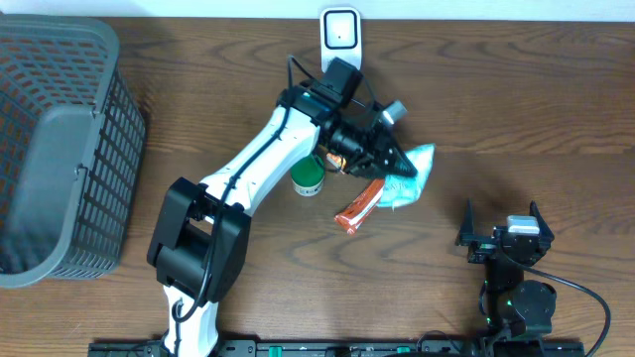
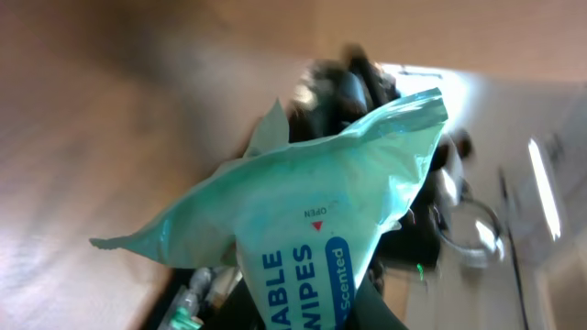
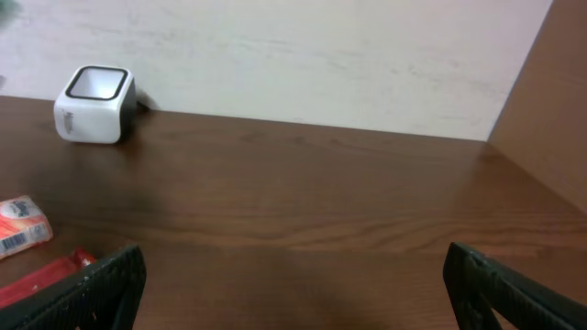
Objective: Scan the item barcode
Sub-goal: 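Hold the wipes pack under the scanner with the left gripper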
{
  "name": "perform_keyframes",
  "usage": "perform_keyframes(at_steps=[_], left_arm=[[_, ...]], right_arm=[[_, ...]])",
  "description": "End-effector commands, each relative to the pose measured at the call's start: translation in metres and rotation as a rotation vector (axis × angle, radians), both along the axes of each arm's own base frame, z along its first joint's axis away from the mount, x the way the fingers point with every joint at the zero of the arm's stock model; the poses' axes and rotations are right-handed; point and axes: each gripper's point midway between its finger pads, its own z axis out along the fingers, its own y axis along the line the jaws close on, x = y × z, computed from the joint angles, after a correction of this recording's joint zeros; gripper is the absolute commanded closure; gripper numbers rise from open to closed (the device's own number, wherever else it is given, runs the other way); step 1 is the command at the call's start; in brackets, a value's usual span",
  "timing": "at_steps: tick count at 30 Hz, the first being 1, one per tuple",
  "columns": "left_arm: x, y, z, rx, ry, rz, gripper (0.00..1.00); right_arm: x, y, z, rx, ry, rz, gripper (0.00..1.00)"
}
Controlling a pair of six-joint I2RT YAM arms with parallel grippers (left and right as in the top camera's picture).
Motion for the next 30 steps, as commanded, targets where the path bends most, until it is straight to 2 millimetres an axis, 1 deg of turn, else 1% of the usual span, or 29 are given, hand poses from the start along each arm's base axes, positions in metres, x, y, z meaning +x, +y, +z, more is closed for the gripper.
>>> perform_keyframes(at_steps=[1, 2, 3, 5, 7, 10, 13, 15, 17, 21, 24, 27, 30], left_arm=[[0.047, 0.022, -0.034, 0.279, 0.126, 0.301, 0.92], [0.065, 0.033, -0.048, 0.374, 0.122, 0.421, 0.93], [0.076, 0.040, -0.056, 0.427, 0.103, 0.488, 0.92], [0.095, 0.057, -0.071, 0.549, 0.053, 0.624, 0.93], [0.109, 0.072, -0.083, 0.666, -0.030, 0.734, 0.93], [0.122, 0.085, -0.090, 0.797, -0.189, 0.840, 0.92], [0.131, 0.092, -0.087, 0.902, -0.353, 0.930, 0.92], [0.133, 0.089, -0.082, 0.939, -0.460, 0.950, 0.92], [0.135, 0.083, -0.077, 0.958, -0.551, 0.967, 0.92], [0.138, 0.056, -0.069, 0.971, -0.804, 0.874, 0.92], [0.141, 0.039, -0.073, 1.017, -1.000, 0.797, 0.91], [0.147, 0.033, -0.087, 1.093, -1.138, 0.760, 0.88], [0.151, 0.030, -0.115, 1.144, -1.181, 0.708, 0.86]], right_arm=[[0.000, 0.000, -0.001, -0.014, 0.004, -0.003, 0.01], [0.000, 0.000, -0.001, -0.014, 0.004, -0.003, 0.01], [0.000, 0.000, -0.001, -0.014, 0.004, -0.003, 0.01], [0.000, 0.000, -0.001, -0.014, 0.004, -0.003, 0.01], [0.000, 0.000, -0.001, -0.014, 0.004, -0.003, 0.01], [0.000, 0.000, -0.001, -0.014, 0.004, -0.003, 0.01], [0.000, 0.000, -0.001, -0.014, 0.004, -0.003, 0.01], [0.000, 0.000, -0.001, -0.014, 0.004, -0.003, 0.01], [0.000, 0.000, -0.001, -0.014, 0.004, -0.003, 0.01], [0.000, 0.000, -0.001, -0.014, 0.004, -0.003, 0.01], [0.000, 0.000, -0.001, -0.014, 0.004, -0.003, 0.01], [0.000, 0.000, -0.001, -0.014, 0.004, -0.003, 0.01], [0.000, 0.000, -0.001, -0.014, 0.004, -0.003, 0.01]])
